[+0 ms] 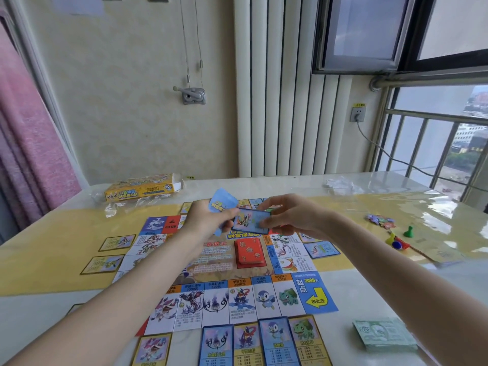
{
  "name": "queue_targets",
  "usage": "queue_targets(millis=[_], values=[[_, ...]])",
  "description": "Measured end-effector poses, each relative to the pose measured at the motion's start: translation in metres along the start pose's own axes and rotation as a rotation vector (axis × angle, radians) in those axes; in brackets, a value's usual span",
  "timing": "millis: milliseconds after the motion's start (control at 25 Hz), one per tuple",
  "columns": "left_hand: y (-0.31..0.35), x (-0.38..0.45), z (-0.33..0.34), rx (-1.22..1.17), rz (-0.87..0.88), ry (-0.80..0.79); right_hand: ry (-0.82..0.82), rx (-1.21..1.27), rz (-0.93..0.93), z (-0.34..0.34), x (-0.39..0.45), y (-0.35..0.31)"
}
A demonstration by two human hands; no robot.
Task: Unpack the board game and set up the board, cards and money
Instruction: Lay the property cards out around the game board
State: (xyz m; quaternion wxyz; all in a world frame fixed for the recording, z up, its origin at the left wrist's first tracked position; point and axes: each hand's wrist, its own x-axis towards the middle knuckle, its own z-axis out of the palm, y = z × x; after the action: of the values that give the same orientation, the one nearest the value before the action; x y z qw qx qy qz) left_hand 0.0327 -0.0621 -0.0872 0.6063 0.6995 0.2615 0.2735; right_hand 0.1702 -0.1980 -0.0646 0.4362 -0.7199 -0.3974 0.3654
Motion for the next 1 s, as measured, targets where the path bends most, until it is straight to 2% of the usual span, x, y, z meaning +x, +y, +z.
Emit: queue_targets(millis=[120, 200, 280, 400, 480, 560, 680, 800, 1000], values=[[-0.007, 0.003, -0.007, 0.241, 0.051, -0.086, -0.069, -0.422, 0.005, 0.015, 0.007, -0.012], [-0.014, 0.003, -0.017, 0.302, 0.032, -0.11, 0.001, -0.686, -0.081, 0.031, 0.023, -0.021], [-0.02, 0.005, -0.033, 0.261, -0.02, 0.027, 0.072, -0.615, -0.151, 0.049, 0.041, -0.027], [-0.022, 0.006, -0.068, 0.064, -0.097, 0.201, 0.139, -0.11, -0.141, 0.068, 0.062, -0.033], [-0.02, 0.004, -0.091, -0.007, -0.157, 0.166, 0.094, 0.145, -0.129, 0.085, 0.072, -0.036], [-0.019, 0.002, -0.11, 0.026, -0.194, 0.11, 0.043, 0.242, -0.155, 0.109, 0.083, -0.041], [-0.024, 0.008, -0.146, 0.096, -0.208, 0.11, 0.006, 0.206, -0.194, 0.142, 0.102, -0.046], [-0.029, 0.013, -0.188, 0.269, -0.251, 0.048, 0.029, -0.043, -0.253, 0.159, 0.12, -0.051], [-0.043, 0.031, -0.219, 0.336, -0.257, 0.165, -0.023, -0.269, -0.219, 0.181, 0.145, -0.055]])
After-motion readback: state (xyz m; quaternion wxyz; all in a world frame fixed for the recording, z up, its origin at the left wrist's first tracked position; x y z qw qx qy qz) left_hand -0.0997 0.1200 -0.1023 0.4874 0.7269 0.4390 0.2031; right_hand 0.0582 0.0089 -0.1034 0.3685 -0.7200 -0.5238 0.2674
